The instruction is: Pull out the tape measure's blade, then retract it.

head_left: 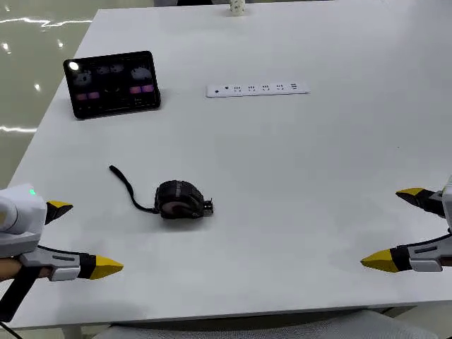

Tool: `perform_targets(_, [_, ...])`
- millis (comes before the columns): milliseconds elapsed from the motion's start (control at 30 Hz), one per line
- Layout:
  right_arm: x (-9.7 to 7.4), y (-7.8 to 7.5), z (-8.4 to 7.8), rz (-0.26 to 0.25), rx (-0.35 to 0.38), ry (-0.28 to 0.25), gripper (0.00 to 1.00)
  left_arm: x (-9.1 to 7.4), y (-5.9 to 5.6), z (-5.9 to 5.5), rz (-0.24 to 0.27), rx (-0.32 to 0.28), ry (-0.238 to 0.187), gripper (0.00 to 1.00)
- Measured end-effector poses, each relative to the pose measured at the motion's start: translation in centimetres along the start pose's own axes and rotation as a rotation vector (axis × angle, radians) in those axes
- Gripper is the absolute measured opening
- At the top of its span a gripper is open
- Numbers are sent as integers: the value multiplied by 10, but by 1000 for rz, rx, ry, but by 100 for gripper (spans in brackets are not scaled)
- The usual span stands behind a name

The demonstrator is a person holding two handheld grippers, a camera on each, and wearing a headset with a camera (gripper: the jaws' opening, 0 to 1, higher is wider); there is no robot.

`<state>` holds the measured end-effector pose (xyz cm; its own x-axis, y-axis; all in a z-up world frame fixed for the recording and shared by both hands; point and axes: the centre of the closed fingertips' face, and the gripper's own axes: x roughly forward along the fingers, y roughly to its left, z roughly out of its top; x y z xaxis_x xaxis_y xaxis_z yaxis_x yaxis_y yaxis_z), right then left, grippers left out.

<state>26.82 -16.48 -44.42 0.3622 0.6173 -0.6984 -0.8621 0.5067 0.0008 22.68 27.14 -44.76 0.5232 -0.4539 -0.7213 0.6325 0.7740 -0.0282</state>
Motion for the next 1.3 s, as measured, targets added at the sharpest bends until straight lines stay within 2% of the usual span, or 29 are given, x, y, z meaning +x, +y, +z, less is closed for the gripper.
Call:
perform_targets(233, [9,3,8,27,-13,12,99,11,-2,11,-48,65,31,99])
perform_targets(367, [12,6,12,43,-18,4,99,18,-10,19,-107,91,41,99])
perform_targets(467, [13,8,13,52,-19,3,99,22,-14,20,-130,126,63,99])
perform_targets(600, [15,8,13,51,-18,2,99,27,-19,26,-154,137,71,99])
perform_targets(700, [20,9,15,55,-13,-3,99,31,-20,37,-158,182,66,99])
perform_targets(767, [23,10,16,60,-15,-2,99,35,-19,40,-159,192,70,99])
perform_targets(1033, [36,17,36,84,-70,-17,99,50,-14,61,-184,325,97,99])
perform_targets(1300, [52,20,55,116,-135,-20,99,63,-14,79,-199,385,106,99])
